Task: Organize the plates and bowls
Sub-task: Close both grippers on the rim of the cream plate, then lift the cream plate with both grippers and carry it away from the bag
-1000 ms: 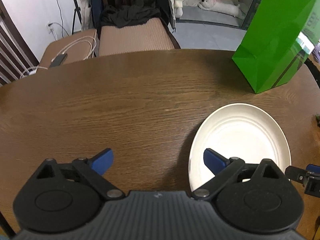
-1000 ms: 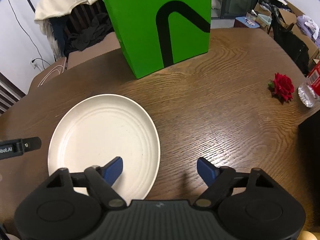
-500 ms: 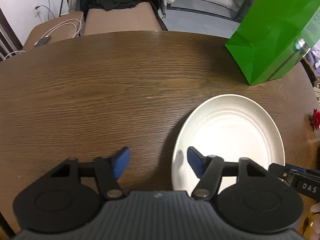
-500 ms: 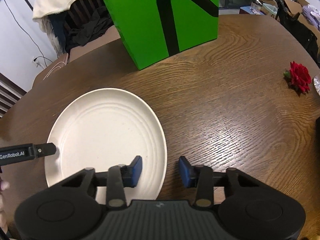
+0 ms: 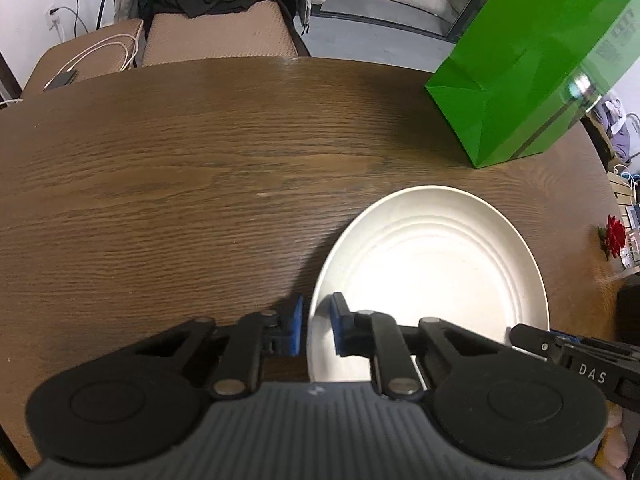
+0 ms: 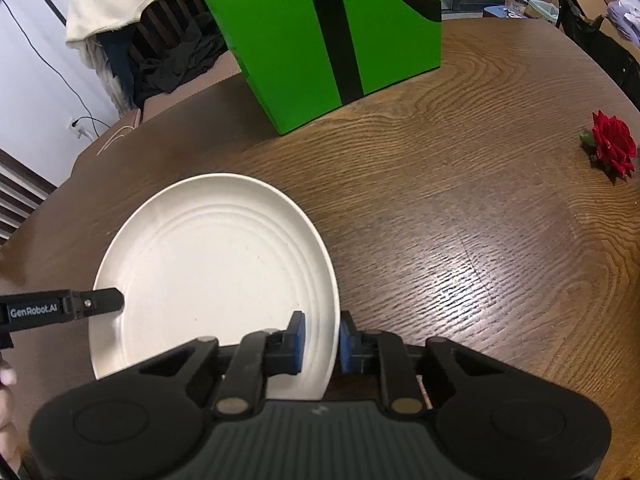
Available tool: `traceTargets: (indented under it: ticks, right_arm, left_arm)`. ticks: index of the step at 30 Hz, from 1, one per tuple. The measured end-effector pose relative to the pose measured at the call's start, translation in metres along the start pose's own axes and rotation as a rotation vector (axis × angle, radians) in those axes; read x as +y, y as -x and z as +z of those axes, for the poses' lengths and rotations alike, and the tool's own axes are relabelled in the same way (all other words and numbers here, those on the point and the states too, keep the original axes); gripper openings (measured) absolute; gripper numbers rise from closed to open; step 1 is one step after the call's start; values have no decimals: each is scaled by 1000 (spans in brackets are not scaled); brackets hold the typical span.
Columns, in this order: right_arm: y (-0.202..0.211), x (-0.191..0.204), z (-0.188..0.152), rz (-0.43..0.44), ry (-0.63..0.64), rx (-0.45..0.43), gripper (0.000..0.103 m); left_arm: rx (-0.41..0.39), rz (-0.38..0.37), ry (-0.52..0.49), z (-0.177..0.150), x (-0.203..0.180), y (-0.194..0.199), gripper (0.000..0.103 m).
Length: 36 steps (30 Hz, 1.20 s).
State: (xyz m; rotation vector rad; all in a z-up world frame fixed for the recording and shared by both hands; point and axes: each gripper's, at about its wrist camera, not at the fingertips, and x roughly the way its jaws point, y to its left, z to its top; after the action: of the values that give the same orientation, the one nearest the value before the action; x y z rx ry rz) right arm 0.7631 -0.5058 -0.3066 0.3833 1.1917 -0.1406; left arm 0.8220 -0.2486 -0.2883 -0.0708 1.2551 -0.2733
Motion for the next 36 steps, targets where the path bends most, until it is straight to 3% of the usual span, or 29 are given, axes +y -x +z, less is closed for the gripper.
traceTargets:
  ticks: [36]
  right_arm:
    - [8,7,-11,-17,28,-39,15]
  left_arm:
    - [-68,47,-78,-5,-17,8,14]
